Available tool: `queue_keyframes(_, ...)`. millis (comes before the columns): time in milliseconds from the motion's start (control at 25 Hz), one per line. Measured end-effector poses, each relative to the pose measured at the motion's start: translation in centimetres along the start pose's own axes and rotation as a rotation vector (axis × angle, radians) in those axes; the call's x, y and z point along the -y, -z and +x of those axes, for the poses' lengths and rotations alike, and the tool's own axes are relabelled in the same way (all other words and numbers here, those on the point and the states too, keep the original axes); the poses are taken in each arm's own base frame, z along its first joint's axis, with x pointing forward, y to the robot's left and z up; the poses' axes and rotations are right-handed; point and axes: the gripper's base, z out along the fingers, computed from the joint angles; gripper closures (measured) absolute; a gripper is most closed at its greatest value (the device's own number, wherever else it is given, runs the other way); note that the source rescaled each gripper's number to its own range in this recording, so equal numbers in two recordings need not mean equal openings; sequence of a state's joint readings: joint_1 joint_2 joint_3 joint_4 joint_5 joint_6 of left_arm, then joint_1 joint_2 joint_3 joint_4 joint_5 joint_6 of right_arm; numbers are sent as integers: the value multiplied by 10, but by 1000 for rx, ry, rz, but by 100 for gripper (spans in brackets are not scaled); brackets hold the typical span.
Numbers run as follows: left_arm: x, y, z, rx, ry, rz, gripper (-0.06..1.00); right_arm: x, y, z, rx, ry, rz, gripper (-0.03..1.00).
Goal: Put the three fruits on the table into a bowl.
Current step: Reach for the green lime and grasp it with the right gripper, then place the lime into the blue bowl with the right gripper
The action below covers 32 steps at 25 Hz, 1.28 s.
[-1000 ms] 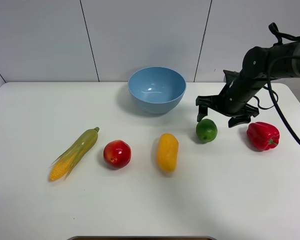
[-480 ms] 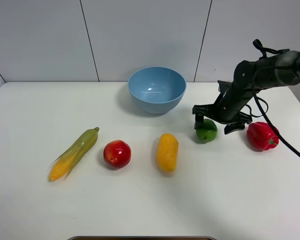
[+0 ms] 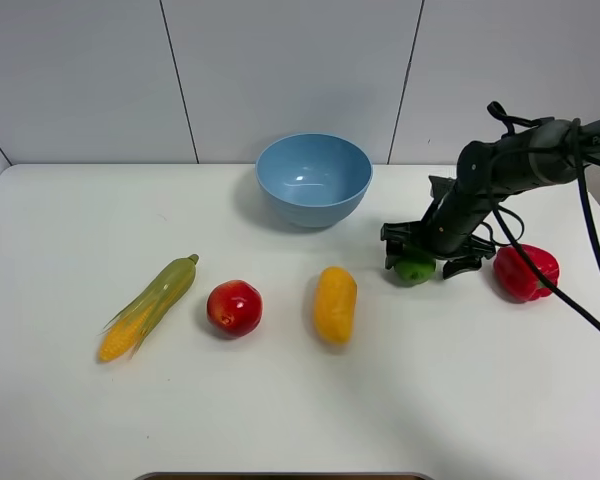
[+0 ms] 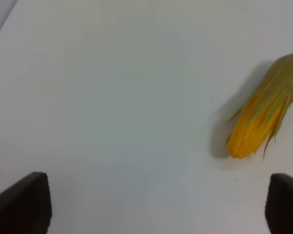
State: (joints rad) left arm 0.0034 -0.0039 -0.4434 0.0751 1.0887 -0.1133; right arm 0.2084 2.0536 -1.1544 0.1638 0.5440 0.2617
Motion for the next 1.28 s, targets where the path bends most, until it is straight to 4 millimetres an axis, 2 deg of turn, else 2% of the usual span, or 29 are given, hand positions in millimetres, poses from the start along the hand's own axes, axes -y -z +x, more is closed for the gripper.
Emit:
queue_keyframes(40, 0, 0, 0, 0, 0, 0, 24, -2, -1, 1, -2, 8, 1, 25)
queue_keyframes(80, 0, 0, 0, 0, 0, 0, 24, -3, -2, 1, -2, 9, 0, 41)
queue_keyframes(120, 0, 0, 0, 0, 0, 0, 24, -4, -2, 2, -1, 14, -2, 58)
queue_keyframes(160, 0, 0, 0, 0, 0, 0, 24, -6, -3, 3, -1, 18, -2, 80)
queue_keyframes(760, 0, 0, 0, 0, -1, 0, 24, -10, -3, 3, 8, 29, -7, 80)
queue_keyframes(880, 0, 0, 0, 0, -1, 0, 24, -11, 7, 4, 2, 32, -9, 80)
queue_keyframes(1080, 0, 0, 0, 0, -1, 0, 24, -17, 65, -2, 125, 74, -45, 80)
queue_keyframes(1280, 0, 0, 0, 0, -1, 0, 24, -21, 129, 1, 269, 120, -80, 80)
